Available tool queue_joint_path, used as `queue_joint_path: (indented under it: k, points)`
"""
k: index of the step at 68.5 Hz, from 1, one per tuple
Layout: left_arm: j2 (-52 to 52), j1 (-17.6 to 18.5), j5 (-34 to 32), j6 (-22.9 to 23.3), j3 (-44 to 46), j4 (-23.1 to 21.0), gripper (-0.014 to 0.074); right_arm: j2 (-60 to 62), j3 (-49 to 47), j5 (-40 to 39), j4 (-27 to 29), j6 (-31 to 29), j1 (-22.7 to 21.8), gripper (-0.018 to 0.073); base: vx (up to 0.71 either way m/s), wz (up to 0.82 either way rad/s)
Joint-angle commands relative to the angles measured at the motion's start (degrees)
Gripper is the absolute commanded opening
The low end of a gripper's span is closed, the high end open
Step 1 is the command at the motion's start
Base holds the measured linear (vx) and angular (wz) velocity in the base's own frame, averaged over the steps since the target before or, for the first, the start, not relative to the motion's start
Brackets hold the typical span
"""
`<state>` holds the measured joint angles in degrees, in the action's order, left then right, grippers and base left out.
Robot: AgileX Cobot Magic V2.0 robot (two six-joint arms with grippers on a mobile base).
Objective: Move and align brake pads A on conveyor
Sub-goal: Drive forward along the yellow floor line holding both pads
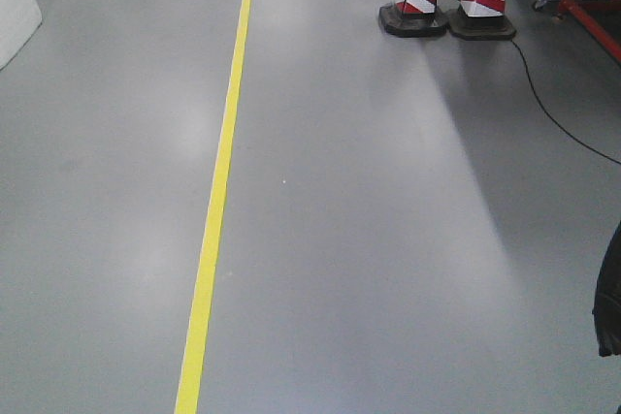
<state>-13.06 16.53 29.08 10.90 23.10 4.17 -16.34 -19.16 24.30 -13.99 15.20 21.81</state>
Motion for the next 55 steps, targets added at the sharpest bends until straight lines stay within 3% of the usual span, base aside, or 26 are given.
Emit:
queue_joint_path:
  k: [1, 55]
  points:
    - [-0.49, 0.12, -5.58, 0.02, 1.71, 0.11, 0.0101, -0.45, -1.84, -5.49, -1.16, -0.33, -0.06, 0.0043, 0.52, 0.0]
    - [-0.49, 0.12, -5.57, 0.02, 1.71, 0.11, 0.0101, -0.45, -1.84, -5.49, -1.16, -0.33, -0.06, 0.0043, 0.56, 0.01]
